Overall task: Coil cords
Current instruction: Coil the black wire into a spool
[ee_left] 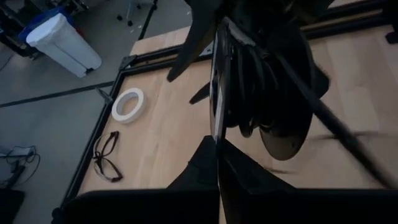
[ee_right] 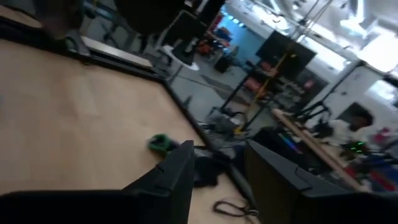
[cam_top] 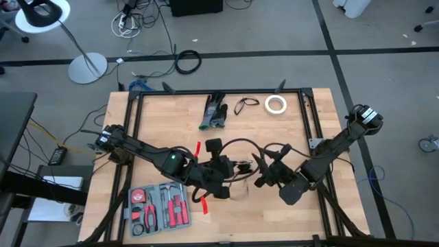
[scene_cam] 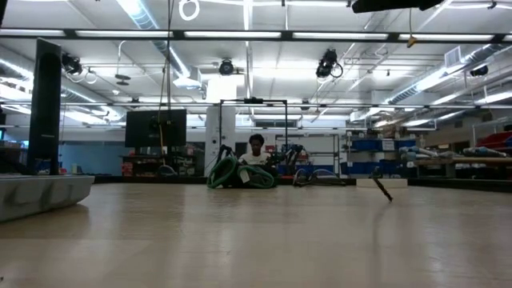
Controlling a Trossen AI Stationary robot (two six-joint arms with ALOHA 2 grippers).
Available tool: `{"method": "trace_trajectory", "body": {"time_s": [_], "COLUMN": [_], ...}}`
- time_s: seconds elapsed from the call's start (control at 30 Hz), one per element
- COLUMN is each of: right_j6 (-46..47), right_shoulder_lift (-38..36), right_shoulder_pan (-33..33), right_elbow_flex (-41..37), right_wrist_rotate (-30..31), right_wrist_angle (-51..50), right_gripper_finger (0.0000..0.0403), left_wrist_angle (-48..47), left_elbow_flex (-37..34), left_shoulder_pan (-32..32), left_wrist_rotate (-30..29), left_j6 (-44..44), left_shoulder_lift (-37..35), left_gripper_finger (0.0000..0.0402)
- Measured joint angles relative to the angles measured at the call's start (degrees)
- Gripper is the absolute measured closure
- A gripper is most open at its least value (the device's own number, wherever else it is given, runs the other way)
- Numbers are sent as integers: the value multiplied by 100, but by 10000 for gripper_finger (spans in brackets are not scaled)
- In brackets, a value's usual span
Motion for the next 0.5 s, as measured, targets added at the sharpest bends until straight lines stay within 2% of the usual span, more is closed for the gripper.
{"method": "trace_trajectory", "body": {"time_s": [0.1,0.27,0.33,0.4,0.5], "right_j6": [711,3176,4073,4450,4215], "right_shoulder_lift": [-6,-17,-16,-22,-52], "right_shoulder_pan": [18,-79,-82,76,400], "right_elbow_flex": [0,0,-2,-2,-2], "right_wrist_rotate": [-282,-2068,-2440,-2528,-2655], "right_wrist_angle": [-554,-2226,-2711,-2712,-2006], "right_gripper_finger": [268,277,280,283,287], "left_wrist_angle": [-170,-442,-459,-424,-403], "left_elbow_flex": [0,-66,-82,-83,-83], "left_shoulder_pan": [0,-12,-37,-46,-50], "left_wrist_rotate": [144,230,210,140,-100], "left_j6": [-146,-328,-248,-131,38], "left_shoulder_lift": [0,2,4,4,4], "left_gripper_finger": [402,402,402,402,402]}}
